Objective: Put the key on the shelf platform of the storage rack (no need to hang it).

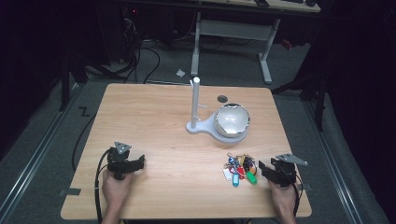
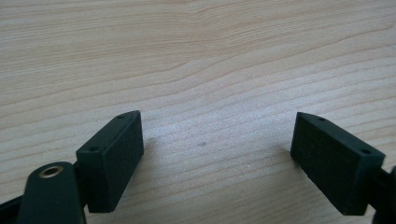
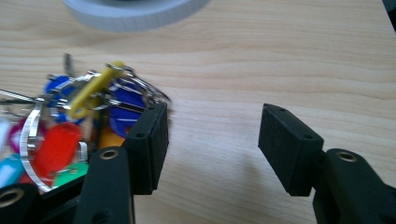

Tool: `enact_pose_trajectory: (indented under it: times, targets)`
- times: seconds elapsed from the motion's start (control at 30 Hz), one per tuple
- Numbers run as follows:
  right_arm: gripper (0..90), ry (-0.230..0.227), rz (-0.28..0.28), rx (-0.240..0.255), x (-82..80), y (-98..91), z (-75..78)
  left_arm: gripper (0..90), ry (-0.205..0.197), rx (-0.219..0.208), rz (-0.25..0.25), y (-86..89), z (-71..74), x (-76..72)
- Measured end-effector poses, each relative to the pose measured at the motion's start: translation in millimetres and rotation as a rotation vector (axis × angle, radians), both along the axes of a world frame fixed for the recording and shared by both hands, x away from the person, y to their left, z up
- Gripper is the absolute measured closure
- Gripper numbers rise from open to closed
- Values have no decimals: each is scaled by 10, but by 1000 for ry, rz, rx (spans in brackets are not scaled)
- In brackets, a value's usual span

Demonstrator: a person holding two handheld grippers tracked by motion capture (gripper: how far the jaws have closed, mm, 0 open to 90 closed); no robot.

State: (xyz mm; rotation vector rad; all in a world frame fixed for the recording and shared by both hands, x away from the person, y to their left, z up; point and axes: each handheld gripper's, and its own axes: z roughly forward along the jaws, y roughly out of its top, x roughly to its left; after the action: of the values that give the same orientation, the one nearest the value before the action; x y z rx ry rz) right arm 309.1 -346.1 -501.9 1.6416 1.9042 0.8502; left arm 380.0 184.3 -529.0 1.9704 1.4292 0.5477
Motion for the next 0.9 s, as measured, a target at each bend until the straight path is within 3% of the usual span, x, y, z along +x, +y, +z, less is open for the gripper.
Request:
enact_pose_trajectory:
  times: [0.1, 0.37, 0.53, 0.9]
  targets:
    - [424, -6, 27, 25, -31, 66, 39, 175, 0, 0, 0, 0, 0, 0]
    - [392, -10, 105, 14, -34, 299, 67, 174, 0, 0, 0, 0, 0, 0]
    - [353, -19, 118, 7, -20, 408, 74, 175, -2, 0, 1, -1, -1, 0]
    - [351, -11, 145, 6, 31, 530, 42, 175, 0, 0, 0, 0, 0, 0]
